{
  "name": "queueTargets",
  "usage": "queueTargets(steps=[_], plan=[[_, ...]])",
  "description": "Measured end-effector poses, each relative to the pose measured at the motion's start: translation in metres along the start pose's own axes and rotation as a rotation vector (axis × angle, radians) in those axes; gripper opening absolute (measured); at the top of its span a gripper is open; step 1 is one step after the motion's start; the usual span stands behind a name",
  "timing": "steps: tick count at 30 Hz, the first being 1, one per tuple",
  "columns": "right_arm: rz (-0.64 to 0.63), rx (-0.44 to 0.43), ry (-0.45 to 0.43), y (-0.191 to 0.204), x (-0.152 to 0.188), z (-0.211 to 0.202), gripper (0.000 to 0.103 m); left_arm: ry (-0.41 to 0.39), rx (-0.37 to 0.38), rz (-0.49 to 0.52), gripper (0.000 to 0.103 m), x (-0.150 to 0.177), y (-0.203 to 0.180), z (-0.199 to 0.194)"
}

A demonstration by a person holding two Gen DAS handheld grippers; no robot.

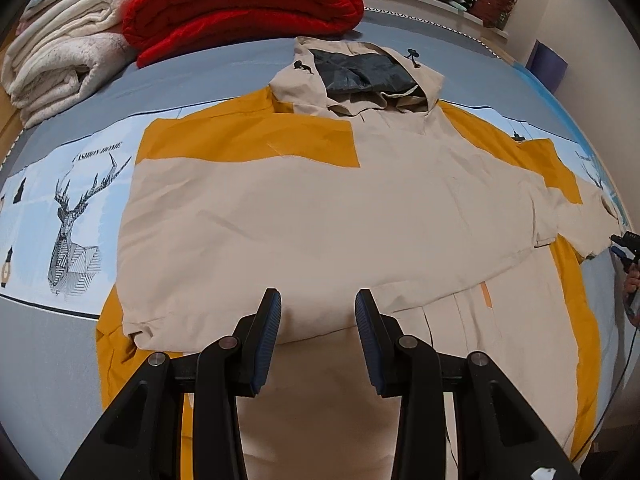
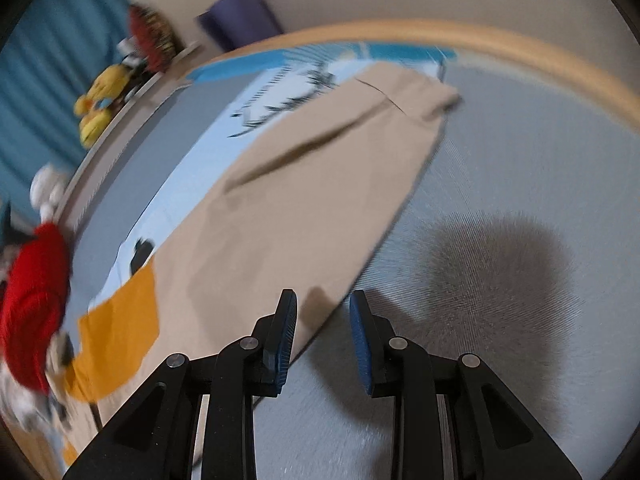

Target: Fold large clothes

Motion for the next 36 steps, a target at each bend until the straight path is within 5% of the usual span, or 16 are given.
queueTargets(steps=[8,11,13,19,23,27,30,33,36], plan=[[0.107,-0.015,-0.095,-0.009,-0.017,0.012,0.029,0.007,0.002,-0.018,0.035,-0.003,0.003,0.003],[0.062,0.026,-0.124,-0.002,-0.018,0.008,0.007,0.006,0.009,-0.027,0.035,-0.006,0.004,0.002],[0.057,0.037,-0.163,0.004,-0.024,-0.004,0.004,0.0,0.016,-0.03,0.035,-0.009,0.005,-0.001],[-0.111,0.047,-0.299,0.094,-0.057,-0.075,0.003,-0.029,0.04,-0.082,0.035,-0.025,0.016,-0.017],[-0.286,-0.054,-0.322,0.215,-0.044,-0.128,0.003,-0.043,0.047,-0.131,0.035,-0.036,0.033,-0.032],[-0.547,-0.195,-0.29,0.349,0.019,-0.17,0.003,-0.067,0.064,-0.194,0.035,-0.046,0.056,-0.051],[-0.729,-0.347,-0.213,0.448,0.105,-0.195,0.003,-0.081,0.068,-0.237,0.035,-0.052,0.074,-0.064],[-0.796,-0.461,-0.099,0.498,0.18,-0.196,0.003,-0.08,0.088,-0.274,0.035,-0.054,0.085,-0.071],[-0.877,-0.52,0.111,0.528,0.264,-0.175,0.006,-0.069,0.107,-0.277,0.035,-0.054,0.088,-0.075]])
Point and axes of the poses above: each gripper's, at about its wrist camera, not at the fingertips, and z roughly the way its jaws point, y to its left, x to its underside, the point moved 9 cm from there along z, roughly the way its jaws point, and after that the axes turned 13 degrees about -z, right-handed, at the moved point
